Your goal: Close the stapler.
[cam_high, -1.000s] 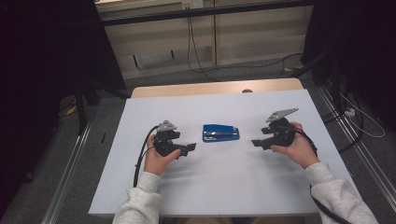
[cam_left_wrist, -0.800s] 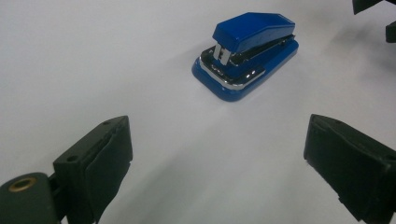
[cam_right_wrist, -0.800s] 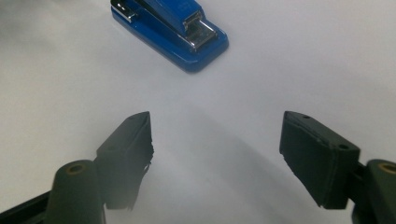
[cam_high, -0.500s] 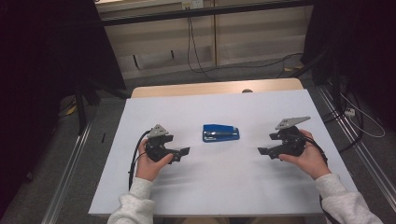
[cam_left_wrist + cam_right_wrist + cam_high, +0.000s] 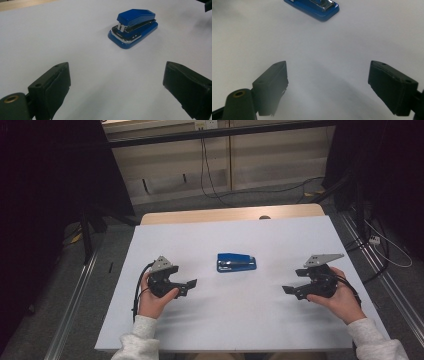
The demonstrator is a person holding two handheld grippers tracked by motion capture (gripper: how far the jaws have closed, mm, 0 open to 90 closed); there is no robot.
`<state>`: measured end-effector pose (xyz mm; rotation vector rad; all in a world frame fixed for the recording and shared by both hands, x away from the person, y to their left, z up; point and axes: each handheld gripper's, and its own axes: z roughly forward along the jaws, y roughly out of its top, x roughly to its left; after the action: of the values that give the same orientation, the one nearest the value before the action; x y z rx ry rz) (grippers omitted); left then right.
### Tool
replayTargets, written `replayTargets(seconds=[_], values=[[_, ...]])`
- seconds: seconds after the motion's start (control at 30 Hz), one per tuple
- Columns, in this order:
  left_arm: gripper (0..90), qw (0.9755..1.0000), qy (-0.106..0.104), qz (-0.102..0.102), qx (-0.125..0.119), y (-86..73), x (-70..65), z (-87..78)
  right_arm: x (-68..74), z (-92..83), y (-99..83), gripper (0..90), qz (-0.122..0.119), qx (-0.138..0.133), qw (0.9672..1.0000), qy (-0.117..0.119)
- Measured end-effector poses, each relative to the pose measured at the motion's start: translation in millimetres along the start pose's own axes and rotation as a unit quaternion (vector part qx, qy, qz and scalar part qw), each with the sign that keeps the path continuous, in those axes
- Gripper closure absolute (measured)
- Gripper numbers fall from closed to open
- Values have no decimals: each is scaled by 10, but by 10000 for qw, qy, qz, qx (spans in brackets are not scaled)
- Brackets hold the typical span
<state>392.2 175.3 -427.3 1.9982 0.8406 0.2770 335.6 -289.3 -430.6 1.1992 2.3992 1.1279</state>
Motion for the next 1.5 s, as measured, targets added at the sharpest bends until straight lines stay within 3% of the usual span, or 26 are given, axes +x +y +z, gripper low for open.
replayTargets(seconds=[0.3, 0.73, 1.5], values=[[77, 9999, 31, 88, 40, -9, -19, -39, 37, -61, -106, 150, 58, 7, 10000, -2], [76, 10000, 63, -27, -23, -109, 17, -214, 164, -144, -167, 147, -56, 25, 10000, 19], [71, 9997, 215, -116, 5, -332, 105, -516, 184, -177, -221, 134, -86, 70, 9999, 18]])
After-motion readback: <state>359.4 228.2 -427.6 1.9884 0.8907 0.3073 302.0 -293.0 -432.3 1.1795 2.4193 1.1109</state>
